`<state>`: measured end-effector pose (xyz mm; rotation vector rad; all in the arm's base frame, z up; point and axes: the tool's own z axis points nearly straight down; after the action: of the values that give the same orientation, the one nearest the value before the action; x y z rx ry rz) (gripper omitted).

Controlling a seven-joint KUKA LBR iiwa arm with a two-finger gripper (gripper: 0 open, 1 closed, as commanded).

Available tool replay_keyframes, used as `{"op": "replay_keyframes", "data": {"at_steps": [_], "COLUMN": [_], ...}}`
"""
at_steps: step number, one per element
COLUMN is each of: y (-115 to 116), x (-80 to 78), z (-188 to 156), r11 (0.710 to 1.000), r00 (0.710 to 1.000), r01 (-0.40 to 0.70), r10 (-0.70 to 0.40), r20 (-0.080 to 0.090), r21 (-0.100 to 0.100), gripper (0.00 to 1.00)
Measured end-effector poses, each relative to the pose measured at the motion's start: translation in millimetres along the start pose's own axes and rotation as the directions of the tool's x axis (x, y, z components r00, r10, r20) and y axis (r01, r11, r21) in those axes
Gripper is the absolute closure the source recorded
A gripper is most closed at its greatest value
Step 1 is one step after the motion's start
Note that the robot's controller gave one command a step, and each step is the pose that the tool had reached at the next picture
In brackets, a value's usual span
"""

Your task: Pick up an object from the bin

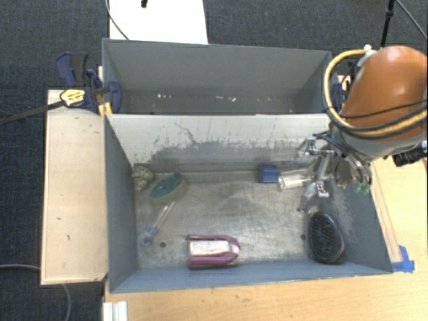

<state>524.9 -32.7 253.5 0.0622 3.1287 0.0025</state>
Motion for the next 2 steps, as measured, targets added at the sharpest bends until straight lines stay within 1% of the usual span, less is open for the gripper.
{"op": "replay_keyframes", "data": {"at_steps": [1, 2], "y": [-5.0, 56.6], "x": [-55.3, -60.9], "z": [79.2, 107.0], "r11": [0.996, 0.996], "r00": [0.996, 0.996], "r01": [-0.084, -0.092], "r10": [0.084, 0.092], "r20": [-0.012, -0.013], "r21": [0.002, -0.001], "gripper": [0.00, 0.00]}}
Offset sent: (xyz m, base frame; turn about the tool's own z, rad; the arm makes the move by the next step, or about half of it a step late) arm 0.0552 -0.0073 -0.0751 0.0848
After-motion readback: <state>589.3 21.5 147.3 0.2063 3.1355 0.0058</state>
